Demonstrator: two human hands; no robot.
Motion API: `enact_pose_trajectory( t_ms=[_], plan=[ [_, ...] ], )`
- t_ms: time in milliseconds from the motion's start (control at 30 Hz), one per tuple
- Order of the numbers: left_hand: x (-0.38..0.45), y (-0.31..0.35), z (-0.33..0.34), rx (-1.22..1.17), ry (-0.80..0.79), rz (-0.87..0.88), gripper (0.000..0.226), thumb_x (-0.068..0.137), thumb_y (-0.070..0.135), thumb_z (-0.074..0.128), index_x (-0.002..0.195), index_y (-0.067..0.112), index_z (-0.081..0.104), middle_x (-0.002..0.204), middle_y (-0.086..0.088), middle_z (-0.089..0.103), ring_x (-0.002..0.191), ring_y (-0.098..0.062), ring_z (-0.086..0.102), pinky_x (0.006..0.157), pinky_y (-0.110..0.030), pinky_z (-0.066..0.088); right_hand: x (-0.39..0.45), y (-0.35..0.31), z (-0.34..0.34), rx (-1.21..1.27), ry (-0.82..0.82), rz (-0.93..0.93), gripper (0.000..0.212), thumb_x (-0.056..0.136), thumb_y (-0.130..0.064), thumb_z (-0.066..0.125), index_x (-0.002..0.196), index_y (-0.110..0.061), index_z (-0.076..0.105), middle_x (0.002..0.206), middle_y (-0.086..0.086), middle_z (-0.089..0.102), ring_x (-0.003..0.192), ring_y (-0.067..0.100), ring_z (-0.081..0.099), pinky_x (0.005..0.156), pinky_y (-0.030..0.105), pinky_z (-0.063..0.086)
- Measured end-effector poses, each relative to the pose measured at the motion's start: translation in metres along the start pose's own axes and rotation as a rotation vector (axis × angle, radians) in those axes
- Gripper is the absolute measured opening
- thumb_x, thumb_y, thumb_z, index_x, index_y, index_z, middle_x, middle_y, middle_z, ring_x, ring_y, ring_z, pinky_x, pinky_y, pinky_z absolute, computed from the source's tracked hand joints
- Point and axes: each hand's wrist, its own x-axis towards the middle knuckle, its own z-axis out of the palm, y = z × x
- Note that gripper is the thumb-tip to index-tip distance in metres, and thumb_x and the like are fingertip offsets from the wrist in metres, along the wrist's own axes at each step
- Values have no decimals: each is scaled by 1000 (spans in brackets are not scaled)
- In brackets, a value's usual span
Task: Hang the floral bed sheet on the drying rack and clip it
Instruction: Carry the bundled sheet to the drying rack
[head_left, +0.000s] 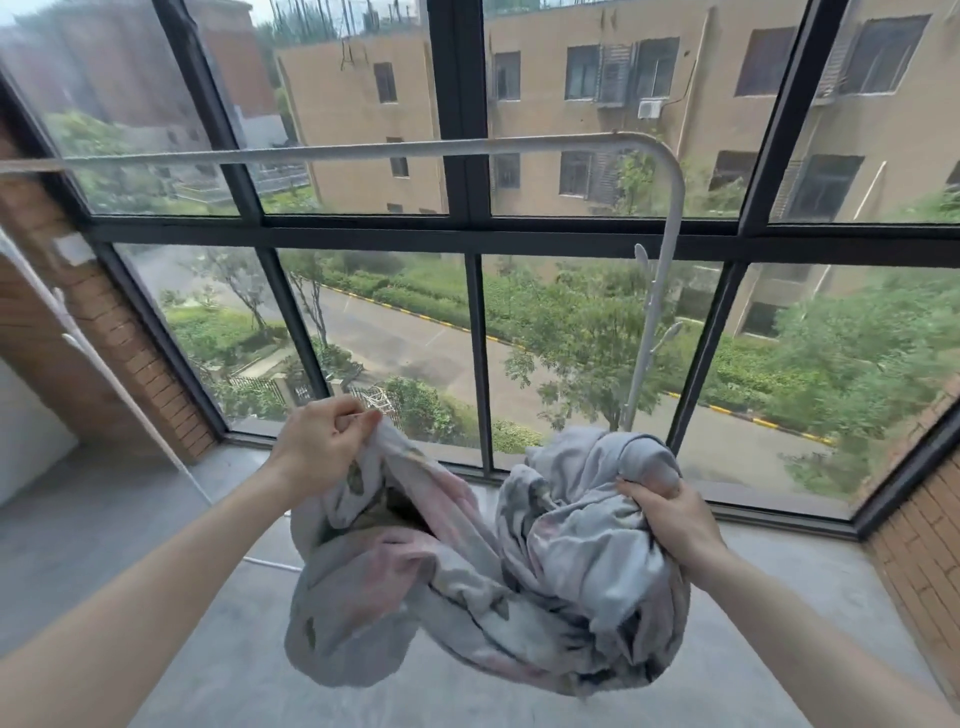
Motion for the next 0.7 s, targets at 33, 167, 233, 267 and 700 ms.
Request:
enact_pose_trajectory(
  t_ms=[33, 167, 233, 267, 700],
  plan=[
    [3, 0, -2, -13, 5, 17, 31, 101, 44, 61, 83, 19, 68, 73, 0, 70, 74, -22, 67, 72, -39, 53, -6, -2, 7, 29, 15, 5, 67, 52, -69, 82, 101, -24, 77, 93, -7, 79, 92, 20, 73, 90, 48, 59],
    [21, -52, -43, 16, 4, -79, 34, 105, 42, 52, 85, 16, 62, 73, -4, 65, 74, -27, 63, 69, -39, 47, -28, -18, 76, 112, 48, 36, 64, 57, -69, 81, 104, -27, 76, 98, -6, 79, 95, 23, 73, 93, 50, 58],
    [26, -79, -64, 65, -25, -156, 37, 106, 42, 50, 82, 16, 59, 75, -3, 62, 78, -30, 62, 69, -39, 45, -39, -22, 99, 127, 49, 103, 62, 59, -69, 81, 104, -26, 78, 100, -3, 78, 97, 26, 72, 95, 51, 58],
    [27, -89, -75, 43, -16, -176, 37, 106, 42, 50, 79, 17, 56, 73, -1, 59, 75, -29, 59, 68, -38, 42, -41, -19, 110, 138, 42, 146, 63, 59, -68, 81, 104, -23, 78, 101, 0, 78, 98, 27, 72, 97, 51, 57],
    [80, -143, -157, 170, 79, 44, 31, 103, 40, 59, 82, 17, 62, 66, 3, 57, 61, -19, 53, 59, -34, 40, -19, 7, 214, 29, -108, 505, 65, 96, -63, 58, 132, -9, 51, 106, 10, 64, 83, 30, 61, 62, 35, 53]
  ],
)
